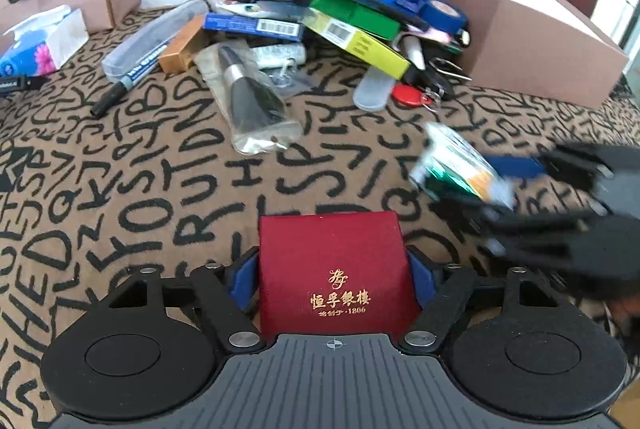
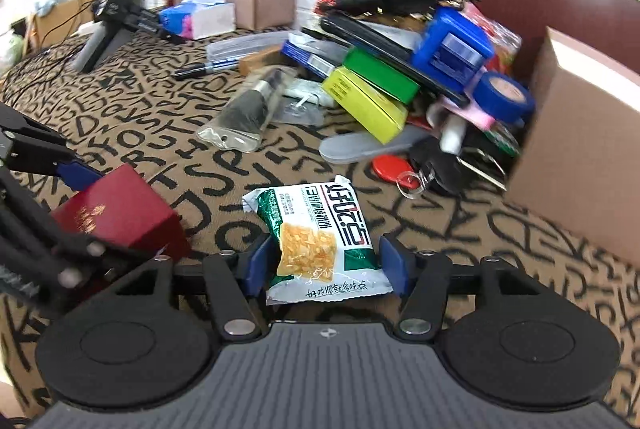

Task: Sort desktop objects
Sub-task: 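Lift the red box with the left tool while the right tool grasps the green snack packet, then carry both items over the brown box and release them inside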

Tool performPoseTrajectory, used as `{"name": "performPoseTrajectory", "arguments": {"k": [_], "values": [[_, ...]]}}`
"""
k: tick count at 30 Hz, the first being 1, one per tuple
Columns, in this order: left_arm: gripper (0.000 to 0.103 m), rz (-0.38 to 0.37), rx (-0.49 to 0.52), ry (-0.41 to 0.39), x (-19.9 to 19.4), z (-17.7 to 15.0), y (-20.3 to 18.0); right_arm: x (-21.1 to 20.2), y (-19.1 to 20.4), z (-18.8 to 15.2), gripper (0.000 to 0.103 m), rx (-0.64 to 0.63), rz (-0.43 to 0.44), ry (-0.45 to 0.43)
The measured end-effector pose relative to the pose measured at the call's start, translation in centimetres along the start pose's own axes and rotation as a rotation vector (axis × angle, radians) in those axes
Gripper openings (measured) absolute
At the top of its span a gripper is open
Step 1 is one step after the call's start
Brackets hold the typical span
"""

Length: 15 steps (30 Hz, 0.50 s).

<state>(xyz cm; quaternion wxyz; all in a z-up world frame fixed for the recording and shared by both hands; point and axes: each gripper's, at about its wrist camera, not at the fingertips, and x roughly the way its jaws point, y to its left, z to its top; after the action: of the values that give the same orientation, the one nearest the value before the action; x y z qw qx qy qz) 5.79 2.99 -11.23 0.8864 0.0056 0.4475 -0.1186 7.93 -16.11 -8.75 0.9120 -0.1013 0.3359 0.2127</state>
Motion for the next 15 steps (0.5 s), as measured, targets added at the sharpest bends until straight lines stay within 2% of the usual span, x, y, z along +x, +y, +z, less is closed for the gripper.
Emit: {"name": "performPoseTrajectory", "arguments": {"k": [2, 3, 5, 7, 10, 12, 15], "values": [[0.076, 0.007, -0.012, -0.004, 0.2, 0.2, 0.2, -0.9, 0.0, -0.3, 0.059, 0.035, 0.017, 0.022], [0.082, 0.005, -0.012, -0.003, 0.4, 0.3, 0.3, -1.2, 0.0, -0.5, 0.060, 0.050, 0.040, 0.027], [0.084, 0.010, -0.002, -0.007, 0.4, 0.2, 0.0, -1.5, 0.2, -1.0, 0.063, 0.055, 0.071, 0.034], [0.084, 0.023, 0.010, -0.012, 0.4, 0.0, -0.3, -1.5, 0.7, -1.2, 0.065, 0.034, 0.051, 0.030], [0.081, 0.028, 0.002, -0.017, 0.4, -0.1, -0.2, -1.3, 1.0, -1.2, 0.065, 0.036, 0.033, 0.030], [0.073, 0.041, 0.011, -0.019, 0.4, 0.0, -0.3, -1.3, 1.1, -1.2, 0.065, 0.042, 0.022, 0.029], [0.074, 0.054, 0.016, -0.026, 0.3, -0.2, -0.5, -1.5, 1.3, -1.3, 0.061, 0.057, 0.010, 0.028]]}}
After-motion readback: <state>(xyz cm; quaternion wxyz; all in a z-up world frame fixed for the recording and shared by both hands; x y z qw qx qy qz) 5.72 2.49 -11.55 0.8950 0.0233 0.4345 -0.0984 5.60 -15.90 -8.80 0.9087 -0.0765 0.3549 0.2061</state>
